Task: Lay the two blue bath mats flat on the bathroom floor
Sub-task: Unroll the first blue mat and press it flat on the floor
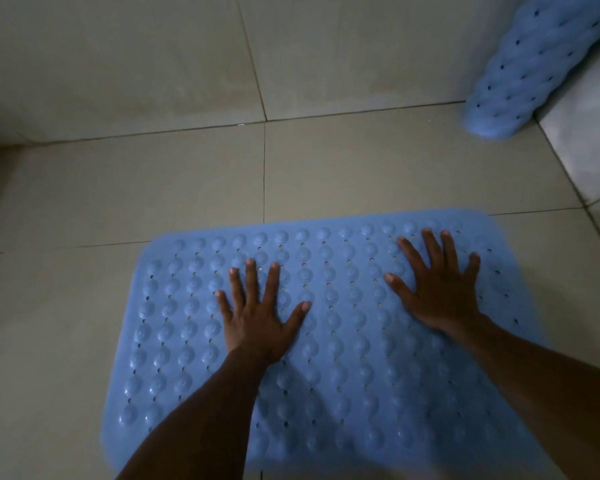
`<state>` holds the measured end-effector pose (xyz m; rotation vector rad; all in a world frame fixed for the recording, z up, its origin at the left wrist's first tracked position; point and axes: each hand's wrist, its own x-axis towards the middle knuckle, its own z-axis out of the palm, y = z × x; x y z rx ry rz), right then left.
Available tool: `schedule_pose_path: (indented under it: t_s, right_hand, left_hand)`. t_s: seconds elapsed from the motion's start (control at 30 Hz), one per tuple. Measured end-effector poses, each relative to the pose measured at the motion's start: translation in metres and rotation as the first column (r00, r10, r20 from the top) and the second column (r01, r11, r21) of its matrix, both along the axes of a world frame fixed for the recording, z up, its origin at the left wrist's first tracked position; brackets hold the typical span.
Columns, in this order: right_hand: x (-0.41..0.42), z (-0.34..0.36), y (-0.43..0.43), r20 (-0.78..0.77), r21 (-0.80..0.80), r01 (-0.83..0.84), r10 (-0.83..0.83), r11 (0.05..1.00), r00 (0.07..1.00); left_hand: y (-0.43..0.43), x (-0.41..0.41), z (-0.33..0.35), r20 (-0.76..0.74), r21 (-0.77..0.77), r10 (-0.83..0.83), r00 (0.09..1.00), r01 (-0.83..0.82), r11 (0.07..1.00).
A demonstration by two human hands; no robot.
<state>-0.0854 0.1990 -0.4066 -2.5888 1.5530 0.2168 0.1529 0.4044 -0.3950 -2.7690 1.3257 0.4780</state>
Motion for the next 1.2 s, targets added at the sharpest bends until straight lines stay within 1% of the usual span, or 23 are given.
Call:
schedule_pose_path:
  t_s: [0.17, 0.23, 0.33, 0.43, 0.57, 0.7, 0.77, 0.87, 0.97, 1.1, 1.2]
  right_hand:
    - [-0.002, 0.002, 0.003, 0.0, 0.028, -0.005, 0.005, 1.0, 1.0]
    - [-0.001, 0.005, 0.003, 0.038, 0.033, 0.008, -0.01, 0.999, 0.999]
    - [0.006, 0.014, -0.005, 0.11, 0.02, 0.061, -0.063, 0.998, 0.992]
    - [0.011, 0.018, -0.02, 0.065, 0.059, 0.078, -0.082, 0.995, 0.995]
    - [0.015, 0.014, -0.025, 0.09, -0.029, 0.081, -0.078, 0.996, 0.993]
    - [0.014, 0.007, -0.016, 0.192, -0.137, 0.1, -0.072, 0.986, 0.979]
    - [0.015, 0.008, -0.017, 0.186, -0.157, 0.107, -0.077, 0.982, 0.98]
    - [0.014, 0.009, -0.021, 0.1, -0.134, 0.086, -0.073, 0.987, 0.992]
    - [0.014, 0.009, -0.026, 0.03, -0.098, 0.062, -0.06, 0.993, 0.998]
    - [0.014, 0.01, -0.029, 0.007, -0.056, 0.045, -0.045, 0.997, 0.999]
    - [0.011, 0.012, -0.028, 0.054, -0.052, 0.017, -0.015, 0.999, 0.998]
  left_hand:
    - [0.007, -0.004, 0.0, -0.015, -0.002, 0.016, 1.0, -0.016, 1.0]
    - [0.008, -0.002, 0.004, -0.003, -0.022, -0.009, 1.0, 0.009, 1.0]
    - [-0.005, 0.008, 0.011, 0.03, -0.096, -0.075, 0.997, 0.077, 0.992]
    - [-0.035, 0.011, 0.017, 0.036, -0.142, -0.119, 0.992, 0.123, 0.982]
    - [-0.068, -0.005, 0.016, 0.031, -0.115, -0.212, 0.977, 0.215, 0.97]
    - [-0.075, -0.024, 0.004, 0.031, -0.146, -0.139, 0.99, 0.142, 0.979]
    - [-0.075, -0.025, 0.001, 0.048, -0.15, -0.127, 0.991, 0.133, 0.98]
    - [-0.076, -0.023, 0.004, 0.056, -0.102, -0.15, 0.987, 0.155, 0.983]
    - [-0.08, -0.021, 0.008, 0.01, -0.045, -0.147, 0.989, 0.147, 0.988]
    - [-0.083, -0.02, 0.017, -0.042, 0.022, -0.149, 0.988, 0.15, 0.988]
    - [-0.086, -0.019, 0.025, -0.077, 0.057, -0.139, 0.987, 0.144, 0.988]
